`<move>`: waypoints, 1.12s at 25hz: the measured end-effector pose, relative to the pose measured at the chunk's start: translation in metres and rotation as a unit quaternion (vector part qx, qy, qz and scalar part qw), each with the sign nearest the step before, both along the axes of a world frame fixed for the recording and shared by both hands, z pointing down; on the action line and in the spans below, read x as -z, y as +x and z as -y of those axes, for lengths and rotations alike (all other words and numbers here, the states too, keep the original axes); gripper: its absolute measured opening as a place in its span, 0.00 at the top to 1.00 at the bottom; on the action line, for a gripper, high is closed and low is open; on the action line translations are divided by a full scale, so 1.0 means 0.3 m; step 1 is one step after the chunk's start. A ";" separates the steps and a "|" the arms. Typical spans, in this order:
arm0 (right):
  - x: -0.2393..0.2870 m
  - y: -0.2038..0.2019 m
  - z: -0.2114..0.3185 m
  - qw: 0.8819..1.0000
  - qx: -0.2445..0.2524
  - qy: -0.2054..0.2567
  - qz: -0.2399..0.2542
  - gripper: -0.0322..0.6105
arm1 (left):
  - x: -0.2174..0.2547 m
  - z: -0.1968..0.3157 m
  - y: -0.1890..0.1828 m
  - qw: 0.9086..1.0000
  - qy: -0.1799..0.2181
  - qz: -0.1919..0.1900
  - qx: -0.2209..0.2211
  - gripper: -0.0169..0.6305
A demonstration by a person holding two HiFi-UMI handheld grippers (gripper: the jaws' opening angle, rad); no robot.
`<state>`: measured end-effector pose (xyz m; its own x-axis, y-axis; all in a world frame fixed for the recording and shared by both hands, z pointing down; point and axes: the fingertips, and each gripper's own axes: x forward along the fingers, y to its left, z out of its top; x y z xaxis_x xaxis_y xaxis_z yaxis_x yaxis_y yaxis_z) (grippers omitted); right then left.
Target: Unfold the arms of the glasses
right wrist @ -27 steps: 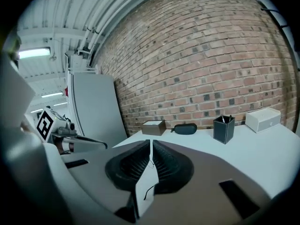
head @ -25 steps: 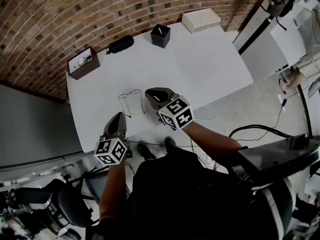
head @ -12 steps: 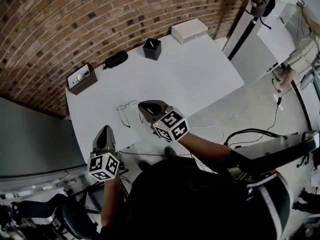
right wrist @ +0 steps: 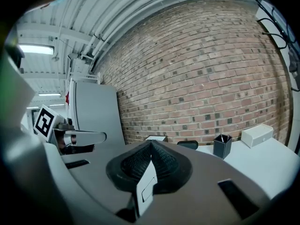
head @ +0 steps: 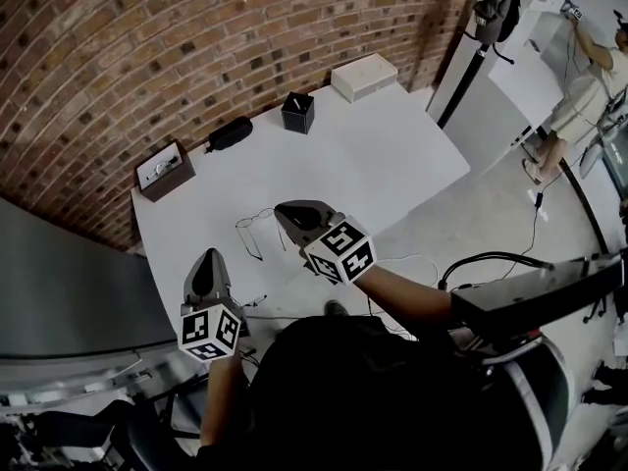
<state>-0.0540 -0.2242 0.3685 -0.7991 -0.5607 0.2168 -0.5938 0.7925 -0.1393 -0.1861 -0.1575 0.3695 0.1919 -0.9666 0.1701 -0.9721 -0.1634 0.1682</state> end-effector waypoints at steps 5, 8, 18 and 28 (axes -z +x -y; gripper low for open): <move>0.048 -0.005 -0.015 1.000 -0.009 0.018 0.004 0.94 | 0.039 -0.015 -0.036 1.000 0.012 -0.002 0.011 0.96; 0.070 -0.002 -0.018 0.999 -0.019 0.028 0.006 0.94 | 0.054 -0.020 -0.050 1.000 0.017 -0.004 0.012 0.96; 0.098 -0.004 -0.023 0.998 -0.029 0.049 0.000 0.94 | 0.081 -0.033 -0.079 0.999 0.030 -0.001 0.018 0.96; 0.110 -0.029 -0.049 0.999 -0.020 0.036 0.011 0.94 | 0.119 -0.062 -0.110 0.999 0.031 -0.006 0.036 0.96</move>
